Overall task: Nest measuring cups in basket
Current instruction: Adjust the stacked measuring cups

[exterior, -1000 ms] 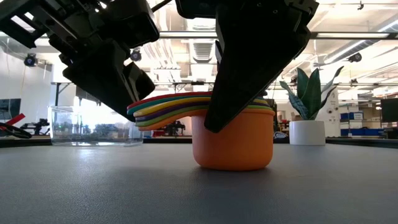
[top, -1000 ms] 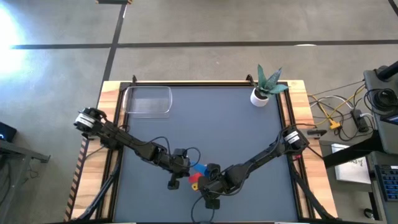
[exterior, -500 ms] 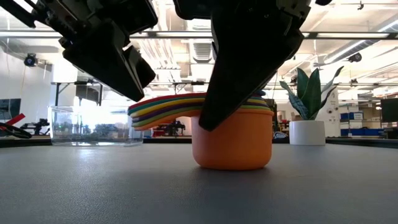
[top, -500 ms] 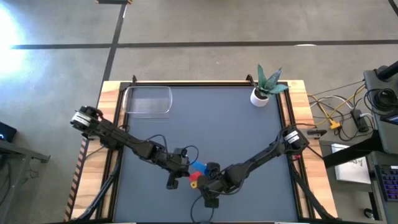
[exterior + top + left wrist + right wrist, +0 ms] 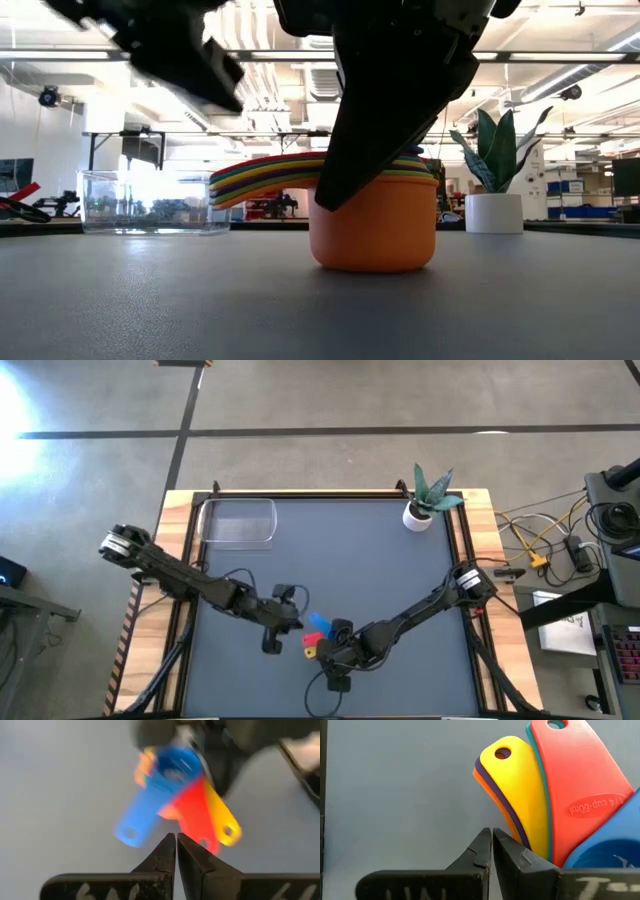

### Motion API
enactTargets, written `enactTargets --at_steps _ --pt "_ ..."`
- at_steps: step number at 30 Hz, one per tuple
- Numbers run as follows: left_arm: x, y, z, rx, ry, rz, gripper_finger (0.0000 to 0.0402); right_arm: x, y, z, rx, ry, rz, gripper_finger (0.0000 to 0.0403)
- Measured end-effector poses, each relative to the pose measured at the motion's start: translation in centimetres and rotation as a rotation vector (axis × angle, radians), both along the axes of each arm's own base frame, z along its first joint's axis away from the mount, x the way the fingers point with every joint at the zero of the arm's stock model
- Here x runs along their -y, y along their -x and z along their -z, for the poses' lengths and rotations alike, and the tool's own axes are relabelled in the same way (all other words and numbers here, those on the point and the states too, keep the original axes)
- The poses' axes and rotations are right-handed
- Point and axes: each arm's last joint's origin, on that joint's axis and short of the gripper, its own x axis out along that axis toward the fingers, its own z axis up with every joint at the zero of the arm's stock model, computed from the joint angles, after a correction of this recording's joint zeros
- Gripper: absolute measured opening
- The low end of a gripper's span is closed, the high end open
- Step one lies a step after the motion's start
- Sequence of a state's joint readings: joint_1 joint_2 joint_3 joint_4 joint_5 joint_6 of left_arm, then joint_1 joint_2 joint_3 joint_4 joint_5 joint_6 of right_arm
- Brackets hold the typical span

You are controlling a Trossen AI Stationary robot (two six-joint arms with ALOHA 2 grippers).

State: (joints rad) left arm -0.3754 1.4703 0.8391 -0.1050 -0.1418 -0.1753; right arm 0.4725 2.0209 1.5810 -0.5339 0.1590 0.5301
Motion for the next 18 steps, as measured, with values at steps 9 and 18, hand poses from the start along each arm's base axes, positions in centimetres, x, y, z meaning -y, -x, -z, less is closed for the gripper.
enactTargets --at_steps 9,18 --pt "-3.9 -1.4 -0.9 0.101 -0.179 -0.081 0.0000 -0.2 -0.3 -0.2 0.033 -0.015 -0.004 0.0008" --pt "-5.3 -4.1 3.1 0.055 -0.156 -0.052 0.0000 -0.4 -0.6 -0.4 0.076 -0.025 -0.016 0.0008"
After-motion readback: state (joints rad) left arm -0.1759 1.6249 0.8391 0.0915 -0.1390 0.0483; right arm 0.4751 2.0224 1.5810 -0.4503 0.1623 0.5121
